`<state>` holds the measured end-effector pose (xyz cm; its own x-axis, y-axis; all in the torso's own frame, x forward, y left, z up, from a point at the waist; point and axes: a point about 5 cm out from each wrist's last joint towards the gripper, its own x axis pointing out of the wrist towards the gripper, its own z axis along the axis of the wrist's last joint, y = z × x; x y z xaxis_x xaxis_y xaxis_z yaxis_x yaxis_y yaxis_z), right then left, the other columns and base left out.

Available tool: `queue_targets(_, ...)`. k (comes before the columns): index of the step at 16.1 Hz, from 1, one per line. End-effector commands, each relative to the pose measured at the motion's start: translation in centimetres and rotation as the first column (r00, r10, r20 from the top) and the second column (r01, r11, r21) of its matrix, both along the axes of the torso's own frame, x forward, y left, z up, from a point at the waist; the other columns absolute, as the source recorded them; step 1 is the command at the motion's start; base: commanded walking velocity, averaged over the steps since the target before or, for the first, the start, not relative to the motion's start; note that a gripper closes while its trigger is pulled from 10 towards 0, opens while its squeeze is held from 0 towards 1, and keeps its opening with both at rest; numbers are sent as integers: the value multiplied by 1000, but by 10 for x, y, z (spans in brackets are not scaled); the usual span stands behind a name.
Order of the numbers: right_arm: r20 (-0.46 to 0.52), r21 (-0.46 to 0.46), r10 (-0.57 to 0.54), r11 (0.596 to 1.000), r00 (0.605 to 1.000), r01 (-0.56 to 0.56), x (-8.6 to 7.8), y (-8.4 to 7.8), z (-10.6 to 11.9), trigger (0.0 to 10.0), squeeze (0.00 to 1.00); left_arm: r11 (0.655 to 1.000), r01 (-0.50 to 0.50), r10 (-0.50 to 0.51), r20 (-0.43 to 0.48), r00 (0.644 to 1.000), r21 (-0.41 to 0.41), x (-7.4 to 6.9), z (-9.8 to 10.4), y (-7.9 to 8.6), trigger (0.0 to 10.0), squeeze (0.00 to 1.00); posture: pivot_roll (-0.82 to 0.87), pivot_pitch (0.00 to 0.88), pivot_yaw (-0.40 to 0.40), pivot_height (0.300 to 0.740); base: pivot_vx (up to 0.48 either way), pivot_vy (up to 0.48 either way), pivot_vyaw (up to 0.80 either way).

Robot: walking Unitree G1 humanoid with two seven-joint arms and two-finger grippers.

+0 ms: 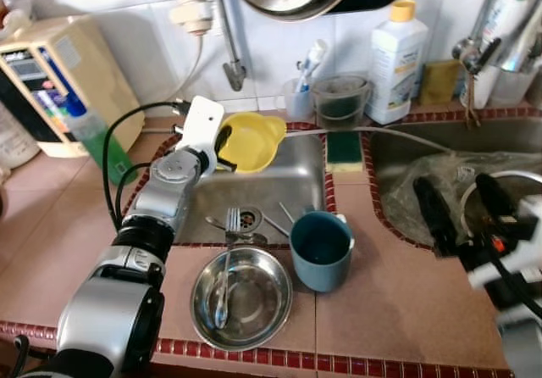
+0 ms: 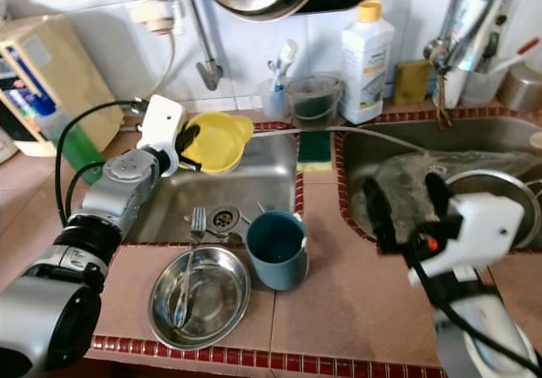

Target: Kitchen organization

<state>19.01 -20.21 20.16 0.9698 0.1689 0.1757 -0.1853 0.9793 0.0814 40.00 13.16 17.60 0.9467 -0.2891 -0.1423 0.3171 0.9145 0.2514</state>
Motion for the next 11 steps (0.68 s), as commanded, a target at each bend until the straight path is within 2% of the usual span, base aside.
queue_targets(1, 11, 33, 72, 997, 997, -72, -7, 11, 6, 10000, 0, 999, -22, 22, 16, 1000, 26, 3, 4, 5, 10000, 0, -346, 69, 231, 732, 0, 0, 0)
queue_targets(5, -28, 70, 175, 982, 984, -173, -21, 23, 4, 10000, 0, 999, -32, 33, -23, 999, 43, 3, -3, 3, 10000, 0, -360, 80, 243, 732, 0, 0, 0)
queue_targets(7, -82, 83, 240, 969, 967, -233, -30, 30, -2, 10000, 0, 997, -48, 52, -47, 998, 66, 3, -9, 4, 10000, 0, -364, 84, 246, 732, 0, 0, 0)
queue_targets(11, -129, 85, 300, 953, 945, -291, -37, 37, -9, 10000, 0, 997, -48, 51, -49, 998, 61, 4, -9, 5, 10000, 0, -361, 90, 246, 732, 0, 0, 0)
